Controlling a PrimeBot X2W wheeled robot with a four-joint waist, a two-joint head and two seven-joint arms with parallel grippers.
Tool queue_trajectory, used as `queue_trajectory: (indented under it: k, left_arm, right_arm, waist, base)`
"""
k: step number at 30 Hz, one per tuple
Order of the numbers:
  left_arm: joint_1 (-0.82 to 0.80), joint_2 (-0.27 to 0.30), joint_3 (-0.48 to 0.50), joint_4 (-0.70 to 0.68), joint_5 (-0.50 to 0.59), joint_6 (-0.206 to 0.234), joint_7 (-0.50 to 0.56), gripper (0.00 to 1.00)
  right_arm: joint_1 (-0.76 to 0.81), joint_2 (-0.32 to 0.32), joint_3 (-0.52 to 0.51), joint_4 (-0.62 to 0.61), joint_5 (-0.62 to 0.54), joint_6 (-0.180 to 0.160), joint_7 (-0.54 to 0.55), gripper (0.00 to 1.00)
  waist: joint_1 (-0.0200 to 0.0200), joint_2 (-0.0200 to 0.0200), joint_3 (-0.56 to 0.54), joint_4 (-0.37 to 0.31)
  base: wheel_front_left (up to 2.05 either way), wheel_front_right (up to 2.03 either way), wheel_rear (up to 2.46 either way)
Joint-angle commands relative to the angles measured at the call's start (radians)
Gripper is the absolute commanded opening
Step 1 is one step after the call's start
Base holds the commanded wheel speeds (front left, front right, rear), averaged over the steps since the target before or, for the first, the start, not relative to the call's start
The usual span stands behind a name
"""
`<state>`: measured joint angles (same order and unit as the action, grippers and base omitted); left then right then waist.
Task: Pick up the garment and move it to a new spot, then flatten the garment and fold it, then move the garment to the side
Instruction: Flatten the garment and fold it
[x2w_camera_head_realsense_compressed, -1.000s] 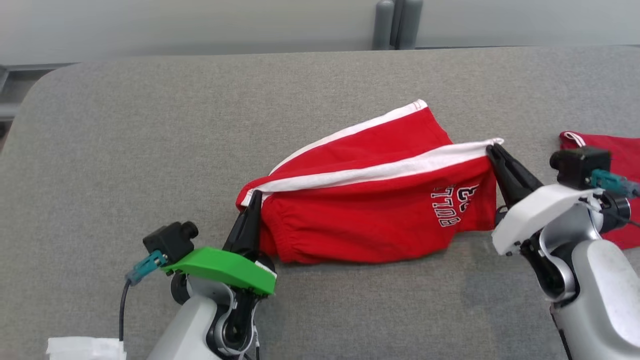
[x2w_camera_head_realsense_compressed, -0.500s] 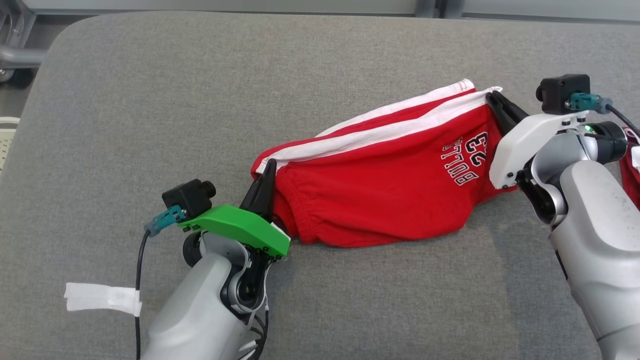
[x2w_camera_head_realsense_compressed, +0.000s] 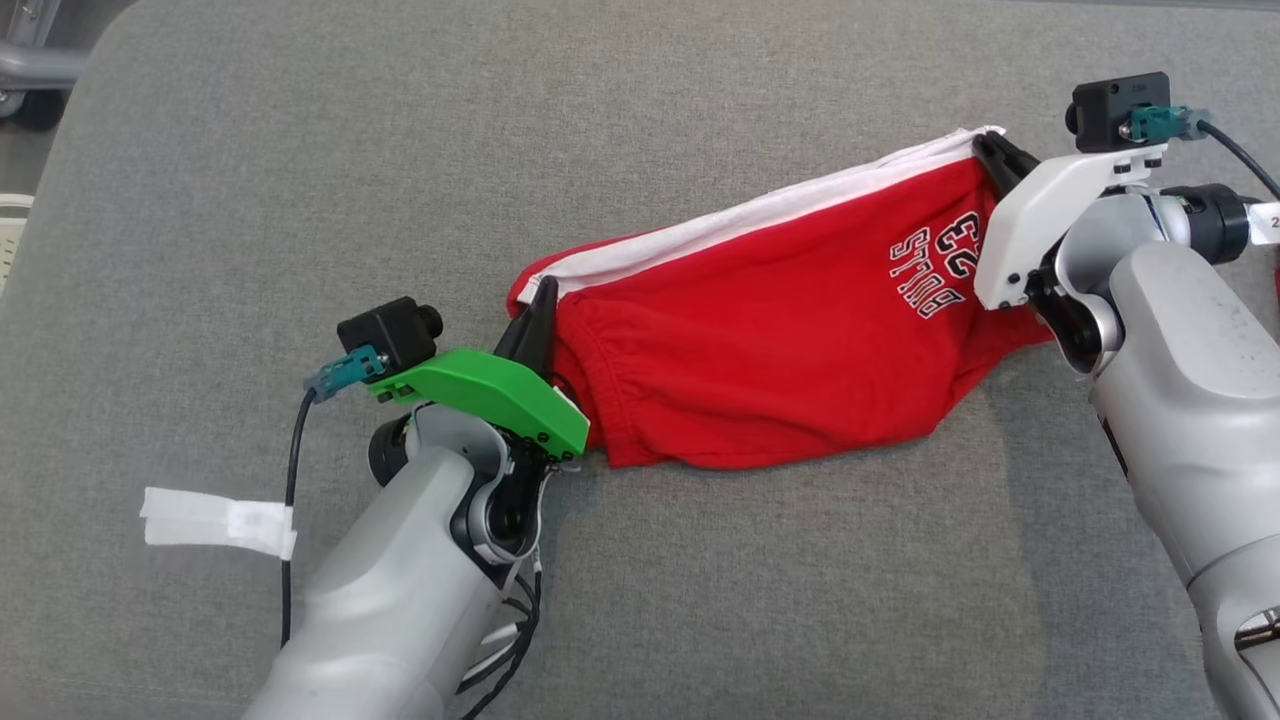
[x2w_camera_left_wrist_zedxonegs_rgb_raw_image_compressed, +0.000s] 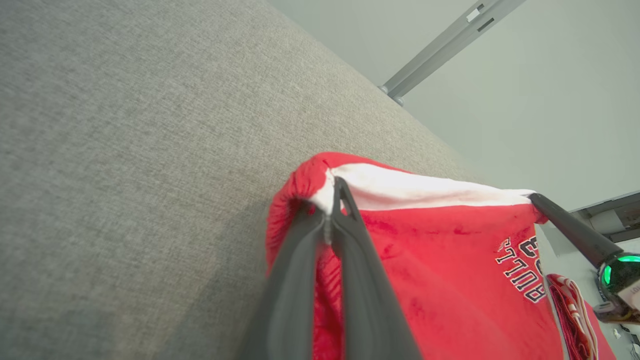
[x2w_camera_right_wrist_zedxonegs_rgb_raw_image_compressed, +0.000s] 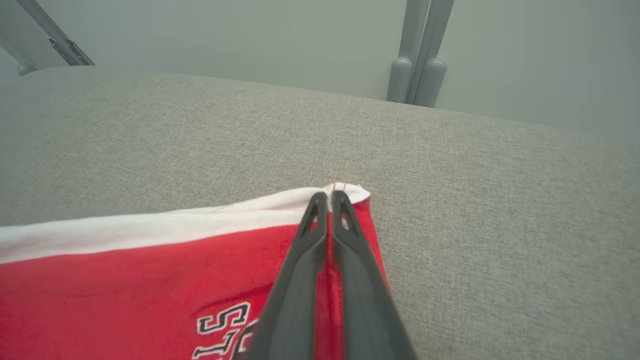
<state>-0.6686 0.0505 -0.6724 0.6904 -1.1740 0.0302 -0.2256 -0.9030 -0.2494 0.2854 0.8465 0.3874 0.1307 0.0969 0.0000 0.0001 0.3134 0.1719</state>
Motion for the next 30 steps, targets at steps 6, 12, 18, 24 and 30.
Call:
queue_trajectory:
  k: [6,12,18,24,30]
  left_arm:
    - [-0.054,0.001,-0.041,0.034,-0.029,-0.004,-0.003,0.00]
    - [-0.074,0.001,-0.080,0.052,-0.042,0.002,-0.010,0.36]
    - [-0.090,0.002,-0.111,0.057,-0.026,0.005,0.002,1.00]
    - [-0.073,0.031,-0.119,0.026,-0.016,0.000,0.006,1.00]
    - [-0.019,0.077,-0.116,-0.060,-0.002,0.023,-0.007,1.00]
  right_arm:
    - [-0.064,0.001,0.040,0.092,0.024,0.000,-0.024,0.00]
    - [-0.093,0.004,0.086,0.153,0.052,0.000,-0.046,0.42]
    - [-0.117,-0.007,0.118,0.196,0.086,0.000,-0.058,1.00]
    - [-0.130,-0.018,0.144,0.207,0.118,0.000,-0.075,1.00]
    - [-0.117,-0.048,0.183,0.183,0.161,0.000,-0.101,1.00]
  waist:
    - [0.0000,-0.0001,0.015,0.002]
    - [0.0000,-0.0001,0.013,0.004]
    - [0.0000,-0.0001,0.003,0.007]
    - [0.0000,-0.0001,-0.015,0.002]
    - [0.0000,-0.0001,-0.048,-0.008]
  base:
    - [0.00,0.00,0.00]
    - [0.00,0.00,0.00]
    - [0.00,0.00,0.00]
    - [0.00,0.00,0.00]
    - [0.00,0.00,0.00]
